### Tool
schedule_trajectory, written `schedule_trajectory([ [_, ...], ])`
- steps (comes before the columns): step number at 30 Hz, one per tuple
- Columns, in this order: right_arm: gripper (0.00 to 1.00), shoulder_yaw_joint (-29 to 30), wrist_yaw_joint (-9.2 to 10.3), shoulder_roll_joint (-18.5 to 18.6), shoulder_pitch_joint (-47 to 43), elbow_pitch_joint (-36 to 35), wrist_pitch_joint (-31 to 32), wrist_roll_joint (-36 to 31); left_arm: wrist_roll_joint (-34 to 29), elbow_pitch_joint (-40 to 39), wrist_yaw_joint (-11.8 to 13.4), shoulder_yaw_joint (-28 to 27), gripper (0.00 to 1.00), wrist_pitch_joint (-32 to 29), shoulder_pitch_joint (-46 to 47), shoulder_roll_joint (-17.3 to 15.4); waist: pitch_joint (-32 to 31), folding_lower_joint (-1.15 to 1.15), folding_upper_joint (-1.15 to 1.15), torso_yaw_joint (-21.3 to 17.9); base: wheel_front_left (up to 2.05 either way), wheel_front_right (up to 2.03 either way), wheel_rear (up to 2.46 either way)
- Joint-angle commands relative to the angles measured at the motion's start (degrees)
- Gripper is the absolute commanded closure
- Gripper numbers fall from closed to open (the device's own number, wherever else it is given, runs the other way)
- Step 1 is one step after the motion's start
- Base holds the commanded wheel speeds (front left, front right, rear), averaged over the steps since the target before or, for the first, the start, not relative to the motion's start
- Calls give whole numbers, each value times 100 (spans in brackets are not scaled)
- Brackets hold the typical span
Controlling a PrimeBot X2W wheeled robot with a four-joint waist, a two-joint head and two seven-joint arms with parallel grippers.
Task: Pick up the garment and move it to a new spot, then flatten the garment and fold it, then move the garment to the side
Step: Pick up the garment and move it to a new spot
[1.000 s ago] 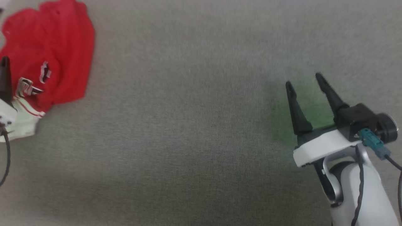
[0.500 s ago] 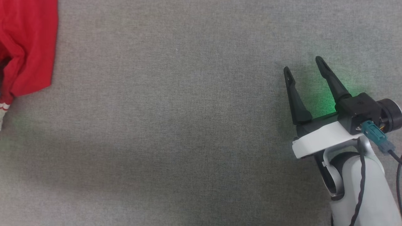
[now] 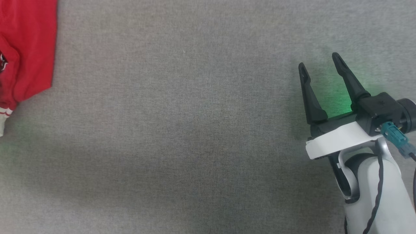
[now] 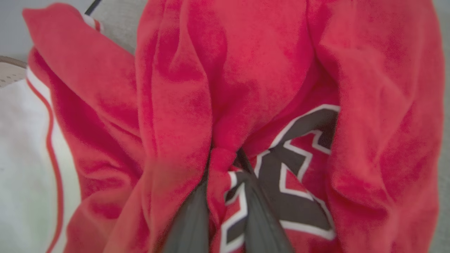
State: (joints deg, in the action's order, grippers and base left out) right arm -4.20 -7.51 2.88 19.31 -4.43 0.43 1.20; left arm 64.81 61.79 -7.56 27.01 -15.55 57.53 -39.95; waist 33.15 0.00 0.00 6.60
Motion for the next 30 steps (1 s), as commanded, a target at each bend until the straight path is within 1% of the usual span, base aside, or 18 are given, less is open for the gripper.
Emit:
schedule_trajectory([
  [1, 0, 14, 4, 1, -12, 32, -42, 42, -65, 40, 26, 79, 100, 54, -105, 55, -119, 0, 0, 21, 0, 0, 0],
  [4, 0, 67, 4, 0, -68, 158, -150, 135, -107, -51, 25, 121, 100, 485, 92, -167, -371, 0, 0, 41, 0, 0, 0],
  [7, 0, 129, 4, 0, -146, 283, -246, 237, -143, -216, 25, 240, 100, 777, 146, -308, -658, 0, 0, 61, 0, 0, 0],
  [16, 0, 314, 4, -1, -447, 585, -463, 508, -377, -879, 25, 783, 100, 1306, 407, -849, -1492, 0, 0, 186, 0, 0, 0],
  [23, 0, 364, 4, 1, -621, 722, -544, 635, -468, -1363, 25, 1099, 100, 1266, 648, -1177, -2028, 0, 0, 238, 0, 0, 0],
  [27, 0, 403, 4, 0, -705, 753, -562, 697, -463, -1746, 25, 1247, 100, 1099, 713, -1352, -2255, 0, 0, 233, 0, 0, 0],
  [30, 0, 444, 4, 1, -747, 756, -594, 746, -382, -2032, 25, 1299, 100, 935, 703, -1423, -2375, 0, 0, 198, 0, 0, 0],
])
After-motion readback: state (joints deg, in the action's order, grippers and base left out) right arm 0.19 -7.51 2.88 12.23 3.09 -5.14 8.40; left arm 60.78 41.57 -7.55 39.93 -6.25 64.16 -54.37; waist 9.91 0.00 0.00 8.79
